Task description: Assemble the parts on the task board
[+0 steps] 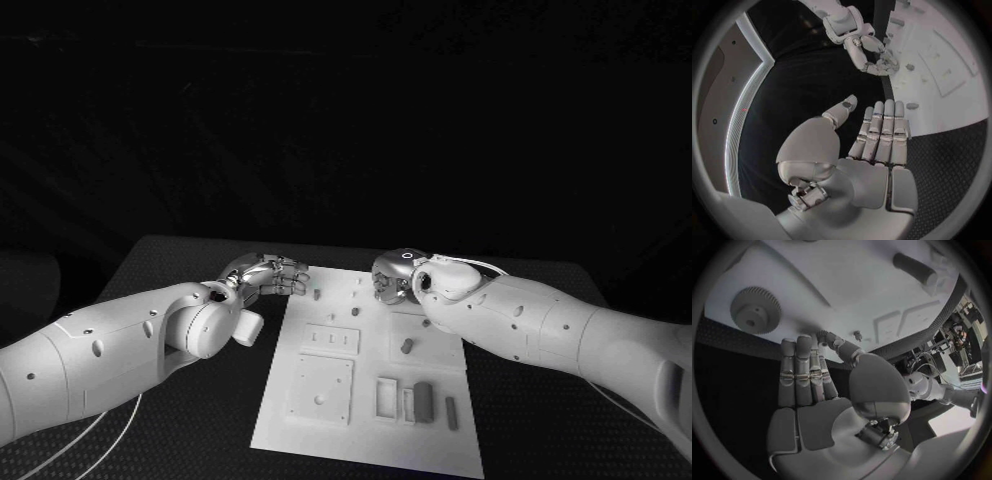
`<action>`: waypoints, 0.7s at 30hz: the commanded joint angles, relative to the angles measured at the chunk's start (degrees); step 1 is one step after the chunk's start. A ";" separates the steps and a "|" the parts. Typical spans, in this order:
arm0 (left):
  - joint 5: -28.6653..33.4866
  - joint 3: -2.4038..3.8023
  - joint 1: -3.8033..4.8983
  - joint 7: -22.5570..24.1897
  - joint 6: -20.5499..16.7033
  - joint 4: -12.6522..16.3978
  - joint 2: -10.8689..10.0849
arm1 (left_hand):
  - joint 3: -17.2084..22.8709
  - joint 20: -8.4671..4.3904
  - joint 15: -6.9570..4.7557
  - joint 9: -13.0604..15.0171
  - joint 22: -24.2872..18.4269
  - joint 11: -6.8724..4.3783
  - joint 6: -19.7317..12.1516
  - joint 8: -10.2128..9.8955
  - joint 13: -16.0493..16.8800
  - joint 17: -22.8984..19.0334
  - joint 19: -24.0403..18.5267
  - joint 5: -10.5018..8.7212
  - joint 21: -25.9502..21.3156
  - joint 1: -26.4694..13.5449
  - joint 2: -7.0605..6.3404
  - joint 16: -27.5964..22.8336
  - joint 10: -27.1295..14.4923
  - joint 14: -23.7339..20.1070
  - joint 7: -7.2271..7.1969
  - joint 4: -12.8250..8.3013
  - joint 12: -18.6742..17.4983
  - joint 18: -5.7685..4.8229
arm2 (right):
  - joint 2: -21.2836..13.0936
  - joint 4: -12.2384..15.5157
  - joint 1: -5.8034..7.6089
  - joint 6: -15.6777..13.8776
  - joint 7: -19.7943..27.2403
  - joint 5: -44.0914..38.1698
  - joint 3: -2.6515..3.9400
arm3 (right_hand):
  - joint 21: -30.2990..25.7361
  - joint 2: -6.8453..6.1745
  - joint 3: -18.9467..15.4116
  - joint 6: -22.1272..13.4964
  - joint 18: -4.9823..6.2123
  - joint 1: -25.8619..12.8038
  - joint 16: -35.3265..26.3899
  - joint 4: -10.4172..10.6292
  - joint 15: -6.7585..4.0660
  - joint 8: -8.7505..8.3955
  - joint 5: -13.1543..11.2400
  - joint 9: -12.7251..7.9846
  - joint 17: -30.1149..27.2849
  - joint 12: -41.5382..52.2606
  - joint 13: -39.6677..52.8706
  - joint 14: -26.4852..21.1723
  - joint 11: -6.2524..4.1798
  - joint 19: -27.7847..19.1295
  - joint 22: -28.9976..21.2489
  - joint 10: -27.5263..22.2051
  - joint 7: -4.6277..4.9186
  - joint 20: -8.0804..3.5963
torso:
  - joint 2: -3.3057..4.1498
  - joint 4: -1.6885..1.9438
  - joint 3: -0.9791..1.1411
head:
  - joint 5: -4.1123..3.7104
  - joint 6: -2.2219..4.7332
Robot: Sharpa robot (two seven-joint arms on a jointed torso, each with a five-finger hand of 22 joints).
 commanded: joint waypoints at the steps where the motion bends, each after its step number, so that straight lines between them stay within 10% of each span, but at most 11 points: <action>1: -0.15 0.05 0.05 0.46 0.80 0.06 0.07 | -0.30 0.10 -0.01 -0.07 -0.06 -0.11 0.08 -0.20 -0.09 0.10 0.42 0.00 -0.31 -0.30 0.11 -0.26 0.28 0.54 -0.19 -0.13 -0.30 -0.29 | 0.01 0.37 -0.01 -6.72 -2.99 -0.35 0.02 | 0.37 0.15 -0.01 1.83 1.76 0.75 0.38 -0.22 -0.38 0.32 0.38 2.22 -0.04 0.30 0.26 0.29 -0.01 0.37 1.47 0.47 -1.36 -0.25 | 0.00 0.01 -0.01 | 0.03 0.19; 11: -0.15 0.05 0.05 0.43 0.79 -0.02 0.05 | -0.29 0.10 -0.02 -0.08 -0.05 -0.11 0.09 -0.20 -0.10 0.13 0.43 0.00 -0.35 -0.26 0.11 -0.30 0.31 0.55 -0.19 -0.17 -0.34 -0.29 | 1.15 0.40 -0.01 -12.79 -4.08 -4.58 0.08 | 1.23 -0.44 0.14 2.23 1.76 1.18 0.80 -0.22 -0.59 0.45 0.39 2.45 0.00 0.21 0.74 0.56 -0.22 0.45 1.44 0.91 -1.53 -0.53 | 0.03 -0.04 -0.01 | 0.09 0.65; 21: -0.15 0.05 0.06 0.45 0.87 -0.29 0.56 | -0.30 0.10 -0.02 -0.08 -0.04 -0.11 0.09 -0.21 -0.11 0.17 0.45 0.00 -0.38 -0.25 0.11 -0.34 0.33 0.57 -0.18 -0.19 -0.38 -0.29 | 4.47 -2.88 -0.13 -12.82 -3.79 -7.96 0.05 | 1.48 -0.67 0.20 2.31 1.76 1.34 0.89 -0.21 -0.62 0.44 0.39 2.50 0.00 0.13 0.87 0.58 -0.25 0.44 1.43 0.97 -1.56 -0.60 | 0.00 0.09 0.00 | -0.23 0.91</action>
